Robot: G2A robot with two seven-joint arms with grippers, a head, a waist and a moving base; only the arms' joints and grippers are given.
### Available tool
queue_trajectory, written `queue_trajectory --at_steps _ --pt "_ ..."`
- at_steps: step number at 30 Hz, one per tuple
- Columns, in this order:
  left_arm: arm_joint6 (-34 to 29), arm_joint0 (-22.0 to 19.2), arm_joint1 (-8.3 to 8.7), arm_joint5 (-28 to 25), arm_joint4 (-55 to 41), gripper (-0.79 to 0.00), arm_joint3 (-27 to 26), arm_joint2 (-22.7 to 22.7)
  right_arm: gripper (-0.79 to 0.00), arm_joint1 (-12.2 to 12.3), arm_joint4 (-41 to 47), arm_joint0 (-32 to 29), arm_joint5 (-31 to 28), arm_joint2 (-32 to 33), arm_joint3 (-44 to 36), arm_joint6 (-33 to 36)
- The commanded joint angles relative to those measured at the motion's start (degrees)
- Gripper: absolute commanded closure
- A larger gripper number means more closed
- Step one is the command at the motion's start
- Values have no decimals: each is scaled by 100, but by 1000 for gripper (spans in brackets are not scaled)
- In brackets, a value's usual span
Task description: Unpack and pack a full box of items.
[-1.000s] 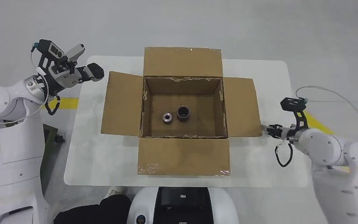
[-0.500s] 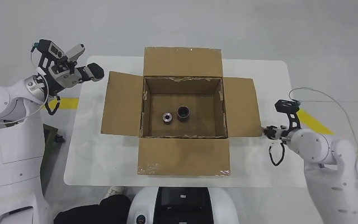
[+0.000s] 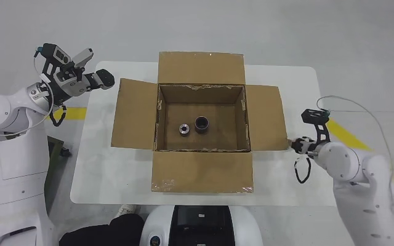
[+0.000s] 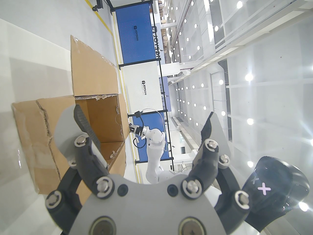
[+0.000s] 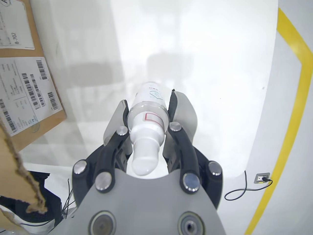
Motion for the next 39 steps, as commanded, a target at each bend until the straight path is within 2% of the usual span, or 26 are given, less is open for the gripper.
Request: queue_trajectory --at_steps 1,12,23,31,39 --pt "0 0 0 0 0 -785 0 0 0 7 -30 -27 18 45 -143 72" --pt "0 0 0 0 0 -785 0 0 0 65 -318 -21 26 486 -1129 460" --pt "0 0 0 0 0 -785 0 0 0 112 -521 694 -154 530 -1639 709" --pt "0 0 0 0 0 -785 0 0 0 89 -265 1436 -62 106 -1688 450" --pt "0 0 0 0 0 -785 0 0 0 -9 248 2140 161 -763 -1381 -161"
